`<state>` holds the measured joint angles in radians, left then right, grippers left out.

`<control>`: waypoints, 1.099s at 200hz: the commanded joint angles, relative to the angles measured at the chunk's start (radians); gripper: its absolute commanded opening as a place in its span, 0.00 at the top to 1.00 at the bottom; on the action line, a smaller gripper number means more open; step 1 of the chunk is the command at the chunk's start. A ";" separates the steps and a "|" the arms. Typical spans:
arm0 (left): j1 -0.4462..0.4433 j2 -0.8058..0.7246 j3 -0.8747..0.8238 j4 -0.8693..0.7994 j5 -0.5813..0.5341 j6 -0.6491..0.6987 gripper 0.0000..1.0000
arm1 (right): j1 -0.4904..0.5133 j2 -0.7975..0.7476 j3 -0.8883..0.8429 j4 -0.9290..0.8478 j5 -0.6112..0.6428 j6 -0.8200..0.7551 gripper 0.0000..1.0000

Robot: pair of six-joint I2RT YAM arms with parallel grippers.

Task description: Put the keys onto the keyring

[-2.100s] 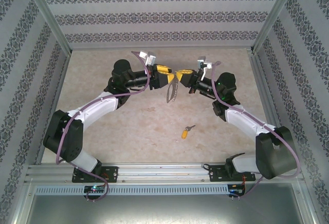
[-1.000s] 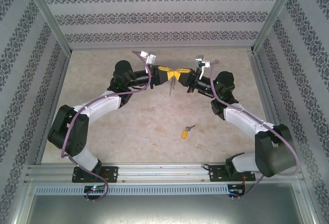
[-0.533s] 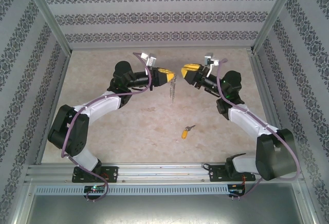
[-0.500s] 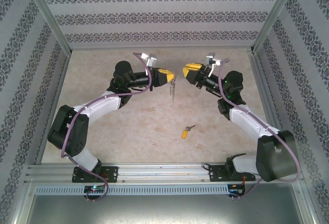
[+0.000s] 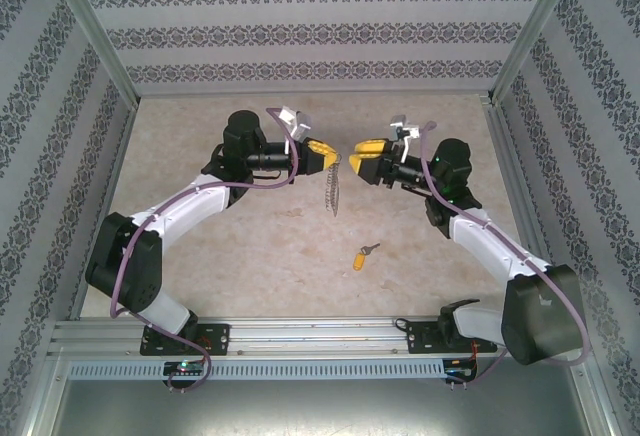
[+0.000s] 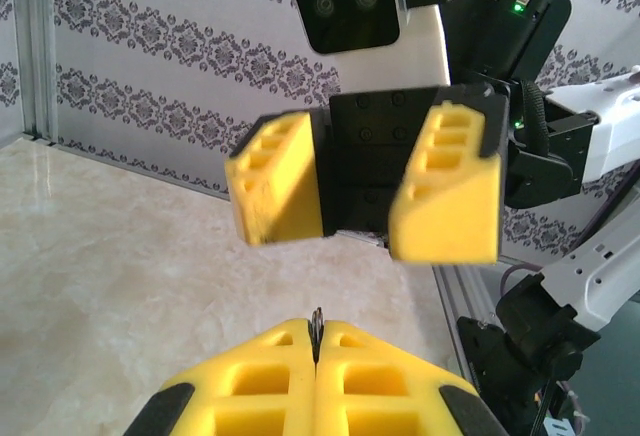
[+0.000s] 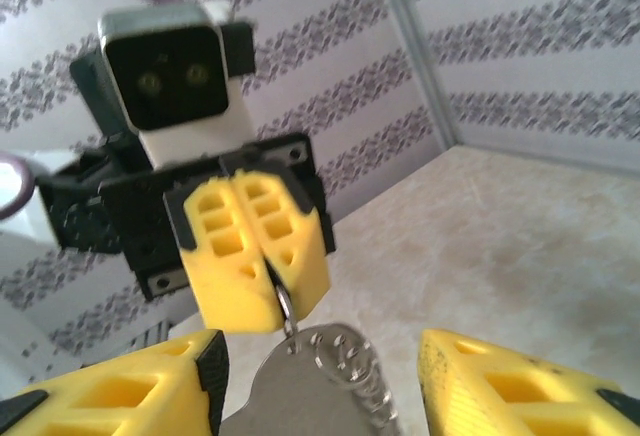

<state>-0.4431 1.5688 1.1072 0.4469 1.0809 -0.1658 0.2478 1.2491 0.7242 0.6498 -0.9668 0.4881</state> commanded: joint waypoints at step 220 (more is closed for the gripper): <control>0.004 0.003 0.097 -0.143 0.123 0.089 1.00 | 0.073 0.069 0.121 -0.129 -0.063 -0.135 0.74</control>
<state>-0.4427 1.5700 1.1694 0.3031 1.1515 -0.0967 0.3122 1.3144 0.8162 0.5114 -1.0378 0.3824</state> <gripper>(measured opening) 0.048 0.284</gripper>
